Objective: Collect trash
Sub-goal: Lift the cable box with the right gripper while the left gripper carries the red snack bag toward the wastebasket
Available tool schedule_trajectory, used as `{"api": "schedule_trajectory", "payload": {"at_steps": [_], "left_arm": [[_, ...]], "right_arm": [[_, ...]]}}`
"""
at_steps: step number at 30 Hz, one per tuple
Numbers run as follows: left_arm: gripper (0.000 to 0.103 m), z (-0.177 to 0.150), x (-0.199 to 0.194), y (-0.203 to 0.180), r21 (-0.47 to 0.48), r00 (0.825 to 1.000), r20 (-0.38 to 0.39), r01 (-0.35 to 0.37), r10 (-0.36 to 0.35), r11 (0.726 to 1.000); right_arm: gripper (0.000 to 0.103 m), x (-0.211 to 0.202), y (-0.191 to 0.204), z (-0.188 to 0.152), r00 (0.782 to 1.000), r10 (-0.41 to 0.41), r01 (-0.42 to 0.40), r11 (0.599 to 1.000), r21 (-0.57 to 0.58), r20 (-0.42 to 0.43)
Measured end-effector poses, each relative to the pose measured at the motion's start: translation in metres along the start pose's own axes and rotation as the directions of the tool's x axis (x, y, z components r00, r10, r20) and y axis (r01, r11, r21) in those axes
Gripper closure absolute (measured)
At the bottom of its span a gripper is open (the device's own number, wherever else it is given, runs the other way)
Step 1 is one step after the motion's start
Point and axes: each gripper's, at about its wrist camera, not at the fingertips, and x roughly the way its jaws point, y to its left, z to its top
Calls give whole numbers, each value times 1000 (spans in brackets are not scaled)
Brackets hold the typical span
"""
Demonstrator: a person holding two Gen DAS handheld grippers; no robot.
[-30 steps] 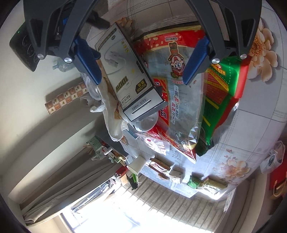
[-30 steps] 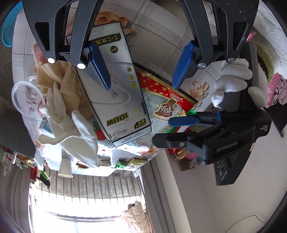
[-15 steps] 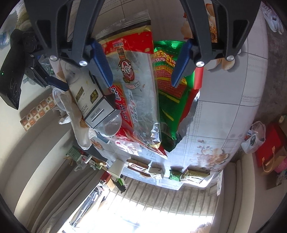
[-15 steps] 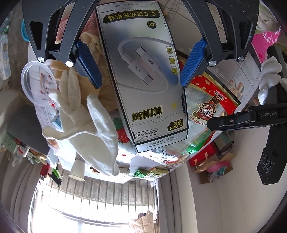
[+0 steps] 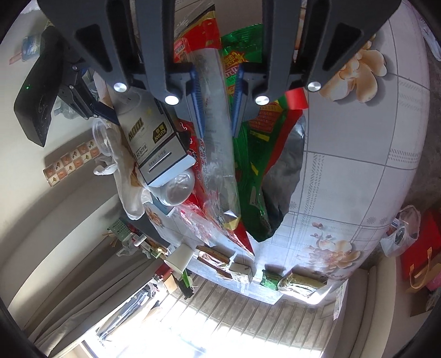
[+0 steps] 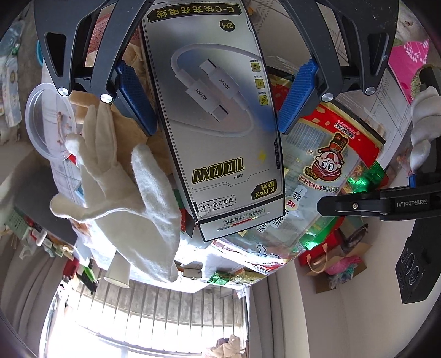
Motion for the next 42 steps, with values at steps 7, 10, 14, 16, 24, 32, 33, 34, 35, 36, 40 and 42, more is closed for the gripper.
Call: {"api": "schedule_trajectory", "payload": {"at_steps": [7, 10, 14, 16, 24, 32, 33, 34, 35, 36, 40, 42], "left_arm": [[95, 0, -19, -7, 1, 998, 44, 50, -50, 999], [95, 2, -27, -13, 15, 996, 63, 66, -67, 998], [95, -1, -24, -18, 37, 997, 57, 45, -48, 998], [95, -2, -21, -17, 37, 998, 46, 40, -42, 999], [96, -8, -17, -10, 28, 998, 42, 39, -40, 999], [96, -9, -22, -6, 24, 996, 51, 68, -69, 997], [96, -8, -25, -6, 24, 996, 57, 72, -73, 997], [96, -8, -29, -6, 25, 995, 66, 74, -76, 997], [97, -8, -34, -7, 28, 994, 75, 79, -81, 996], [97, -8, -39, -7, 30, 993, 85, 81, -84, 996], [98, -7, -68, -13, 49, 988, 133, 73, -79, 996], [98, -7, -83, -17, 63, 985, 159, 64, -74, 996]], "right_arm": [[50, -12, -14, 1, 999, 42, -44, 995, 85, 21], [50, -15, -20, 1, 997, 77, -80, 990, 119, 27], [23, -16, -13, 1, 995, 85, -89, 992, 90, 49], [19, -12, -7, 1, 997, 71, -73, 996, 56, 43], [15, 18, 3, -5, 998, 8, -9, 1000, -20, -63], [24, 32, -20, 1, 991, 69, -57, 993, 107, -116], [25, 31, -21, 2, 991, 69, -56, 992, 111, -113], [25, 29, -21, 3, 992, 67, -55, 992, 111, -106], [25, 25, -19, 2, 993, 66, -56, 993, 109, -95], [25, 20, -18, 3, 994, 69, -60, 992, 107, -82], [26, -9, -18, 5, 992, 122, -120, 985, 122, -9], [26, -26, -20, 7, 986, 166, -169, 977, 131, 35]]}}
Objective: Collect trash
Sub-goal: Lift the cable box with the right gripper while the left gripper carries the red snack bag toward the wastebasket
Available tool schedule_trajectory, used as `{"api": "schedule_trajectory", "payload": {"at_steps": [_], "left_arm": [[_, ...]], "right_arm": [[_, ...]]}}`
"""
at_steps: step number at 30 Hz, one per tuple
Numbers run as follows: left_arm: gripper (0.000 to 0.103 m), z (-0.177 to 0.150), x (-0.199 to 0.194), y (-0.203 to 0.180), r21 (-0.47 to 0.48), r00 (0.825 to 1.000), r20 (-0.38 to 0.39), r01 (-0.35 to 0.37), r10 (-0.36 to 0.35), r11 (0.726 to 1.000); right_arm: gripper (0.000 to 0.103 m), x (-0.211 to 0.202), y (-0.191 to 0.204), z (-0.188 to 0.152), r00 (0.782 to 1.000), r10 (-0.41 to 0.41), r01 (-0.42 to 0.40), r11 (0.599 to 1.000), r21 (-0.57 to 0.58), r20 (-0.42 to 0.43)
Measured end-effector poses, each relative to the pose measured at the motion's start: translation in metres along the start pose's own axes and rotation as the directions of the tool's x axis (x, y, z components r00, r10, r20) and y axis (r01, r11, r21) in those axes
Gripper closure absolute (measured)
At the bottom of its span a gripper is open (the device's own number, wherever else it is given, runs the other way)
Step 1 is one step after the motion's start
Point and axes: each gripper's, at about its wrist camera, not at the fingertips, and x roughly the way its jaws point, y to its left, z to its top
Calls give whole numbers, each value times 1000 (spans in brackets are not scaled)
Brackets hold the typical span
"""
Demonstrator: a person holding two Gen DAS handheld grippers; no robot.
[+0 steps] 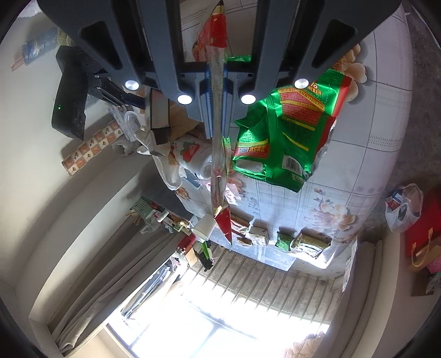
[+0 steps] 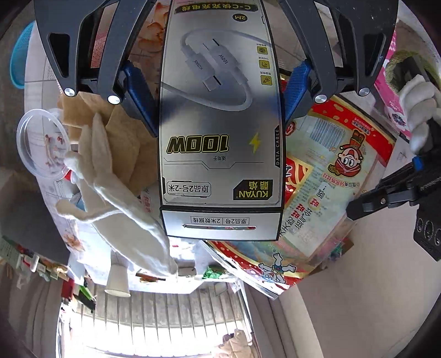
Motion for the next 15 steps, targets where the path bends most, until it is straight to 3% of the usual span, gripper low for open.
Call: {"api": "schedule_trajectory", "payload": {"at_steps": [8, 11, 15], "left_arm": [[98, 13, -54, -29, 60, 993, 117, -1, -6, 998], [98, 20, -70, -51, 105, 986, 156, 48, -65, 993], [98, 31, -72, -98, 202, 973, 163, 128, -162, 971]], "right_arm": [[26, -63, 1, -3, 978, 109, -119, 992, 46, 180], [26, -93, -8, -5, 954, 135, -161, 984, 75, 269], [26, -143, -30, -14, 912, 103, -165, 978, 125, 397]]}}
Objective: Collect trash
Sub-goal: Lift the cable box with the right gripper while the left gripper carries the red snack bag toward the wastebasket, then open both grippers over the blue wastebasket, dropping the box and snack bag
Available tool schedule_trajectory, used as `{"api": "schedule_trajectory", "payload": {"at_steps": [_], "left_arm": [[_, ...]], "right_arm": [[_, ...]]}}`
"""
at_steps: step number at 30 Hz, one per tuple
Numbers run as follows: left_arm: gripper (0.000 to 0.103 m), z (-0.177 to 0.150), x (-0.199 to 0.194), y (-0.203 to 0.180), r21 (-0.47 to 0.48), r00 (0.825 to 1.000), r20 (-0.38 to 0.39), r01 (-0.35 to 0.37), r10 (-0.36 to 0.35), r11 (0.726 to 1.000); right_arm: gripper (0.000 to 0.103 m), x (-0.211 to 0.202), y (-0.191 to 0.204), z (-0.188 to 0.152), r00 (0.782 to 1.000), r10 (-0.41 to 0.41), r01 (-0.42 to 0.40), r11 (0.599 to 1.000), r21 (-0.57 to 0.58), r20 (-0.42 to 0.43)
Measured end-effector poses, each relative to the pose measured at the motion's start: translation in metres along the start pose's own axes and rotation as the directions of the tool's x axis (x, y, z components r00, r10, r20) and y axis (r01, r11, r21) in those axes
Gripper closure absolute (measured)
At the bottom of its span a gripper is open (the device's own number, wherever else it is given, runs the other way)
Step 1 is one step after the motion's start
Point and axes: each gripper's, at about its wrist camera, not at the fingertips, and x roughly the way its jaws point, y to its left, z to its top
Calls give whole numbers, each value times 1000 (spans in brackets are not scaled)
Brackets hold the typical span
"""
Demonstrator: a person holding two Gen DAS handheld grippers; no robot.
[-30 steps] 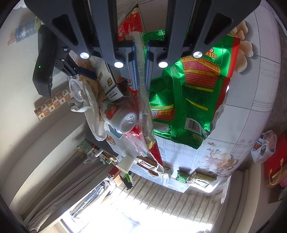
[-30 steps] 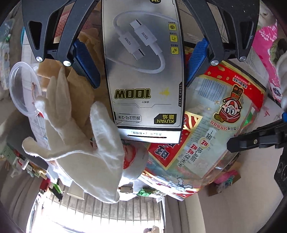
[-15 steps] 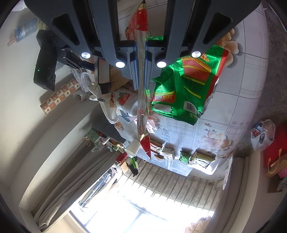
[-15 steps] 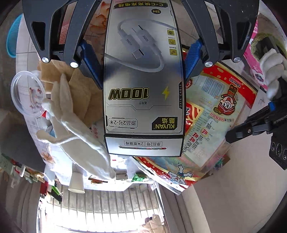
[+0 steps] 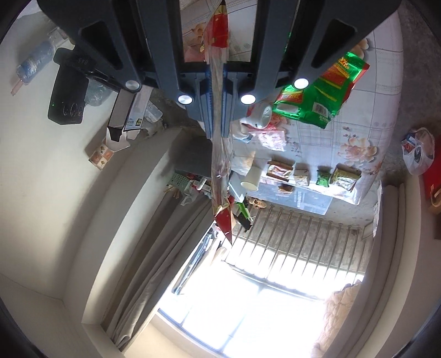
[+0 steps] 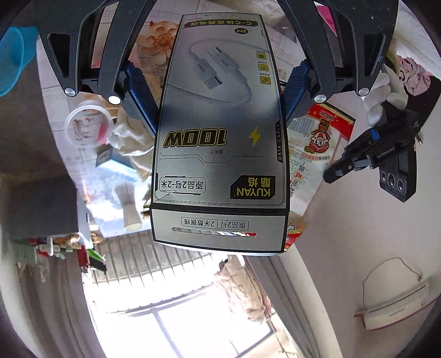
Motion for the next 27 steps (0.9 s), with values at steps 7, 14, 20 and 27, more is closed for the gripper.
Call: {"api": "schedule_trajectory", "payload": {"at_steps": [7, 14, 20, 27], "left_arm": [[98, 18, 88, -97, 113, 970, -117, 224, -211, 968], [98, -6, 244, -197, 77, 873, -376, 364, -311, 928], [98, -61, 361, -278, 121, 800, -534, 392, -273, 912], [98, -118, 462, -316, 139, 742, -641, 365, -198, 921]], "right_arm": [[26, -103, -58, -7, 941, -277, 256, 958, 126, 192], [26, -169, -161, -46, 817, -553, 471, 803, 364, 162], [26, -188, -258, -90, 772, -632, 486, 661, 571, 74], [26, -195, -345, -127, 751, -661, 467, 529, 708, -2]]}}
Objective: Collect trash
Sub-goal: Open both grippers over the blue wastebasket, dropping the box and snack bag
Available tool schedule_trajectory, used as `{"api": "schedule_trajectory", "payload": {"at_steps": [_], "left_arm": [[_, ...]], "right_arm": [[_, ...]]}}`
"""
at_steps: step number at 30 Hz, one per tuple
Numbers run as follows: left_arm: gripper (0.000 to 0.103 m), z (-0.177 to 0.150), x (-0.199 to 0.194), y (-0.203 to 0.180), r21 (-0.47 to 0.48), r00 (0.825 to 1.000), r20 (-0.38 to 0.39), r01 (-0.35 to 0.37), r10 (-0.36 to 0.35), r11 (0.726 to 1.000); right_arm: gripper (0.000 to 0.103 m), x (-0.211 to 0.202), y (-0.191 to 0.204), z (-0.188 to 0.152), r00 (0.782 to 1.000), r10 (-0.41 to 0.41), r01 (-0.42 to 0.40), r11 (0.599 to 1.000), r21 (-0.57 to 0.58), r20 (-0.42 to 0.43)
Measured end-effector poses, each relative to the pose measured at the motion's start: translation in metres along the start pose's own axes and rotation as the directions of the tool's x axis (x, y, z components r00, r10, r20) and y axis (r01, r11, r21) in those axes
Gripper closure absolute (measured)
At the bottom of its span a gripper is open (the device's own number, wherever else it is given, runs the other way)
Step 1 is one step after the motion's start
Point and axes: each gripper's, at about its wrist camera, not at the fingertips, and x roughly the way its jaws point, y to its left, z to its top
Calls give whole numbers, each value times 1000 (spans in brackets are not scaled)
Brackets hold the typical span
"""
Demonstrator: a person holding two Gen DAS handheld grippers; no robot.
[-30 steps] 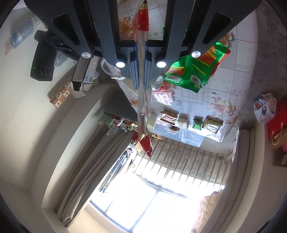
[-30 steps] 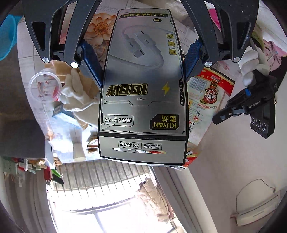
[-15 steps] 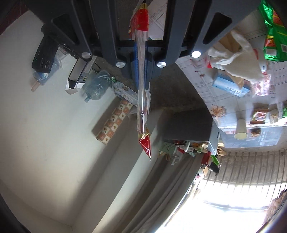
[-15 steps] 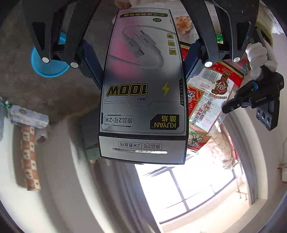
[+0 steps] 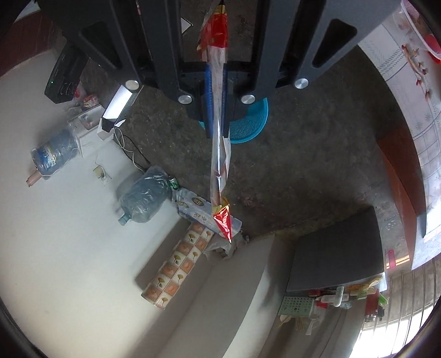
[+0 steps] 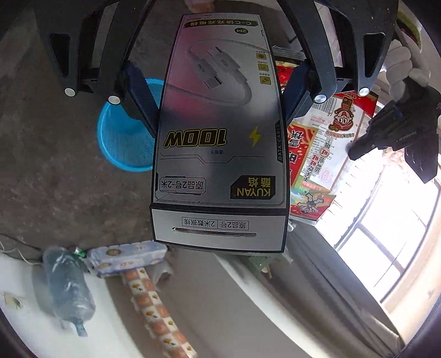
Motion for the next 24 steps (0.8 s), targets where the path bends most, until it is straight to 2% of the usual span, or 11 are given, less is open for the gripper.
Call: {"api": "schedule_trajectory", "payload": {"at_steps": [3, 7, 8, 9, 11, 13, 15, 18, 24], "left_arm": [[98, 10, 34, 0, -11, 1000, -12, -3, 3, 1000], [96, 24, 82, -9, -42, 1000, -22, -7, 6, 999], [88, 25, 95, -10, -49, 1000, -29, -7, 5, 999], [72, 26, 110, -9, -56, 999, -41, -20, 18, 998], [51, 23, 134, -8, -68, 996, -62, -74, 70, 995], [51, 18, 149, -6, -60, 990, -102, -103, 96, 993], [51, 12, 151, -4, -66, 988, -131, -93, 84, 993], [51, 7, 138, 0, -63, 987, -149, -63, 53, 996], [51, 5, 85, -10, 42, 994, -88, -68, 71, 997]], "right_arm": [[26, 17, -17, 12, 1000, -4, 4, 1000, 24, -3], [26, 32, -28, 23, 998, -57, 56, 998, 29, 20], [26, 33, -30, 25, 997, -65, 65, 998, 27, 30], [25, 39, -33, 29, 996, -86, 85, 996, 24, 40], [23, 54, -40, 33, 990, -134, 133, 991, 22, 48], [22, 75, -52, 34, 982, -187, 187, 982, 17, 31], [22, 92, -64, 29, 971, -240, 240, 971, 23, -14], [22, 106, -83, 18, 960, -271, 274, 960, 48, -68], [22, 98, -108, -2, 957, -272, 284, 951, 123, -104]]}}
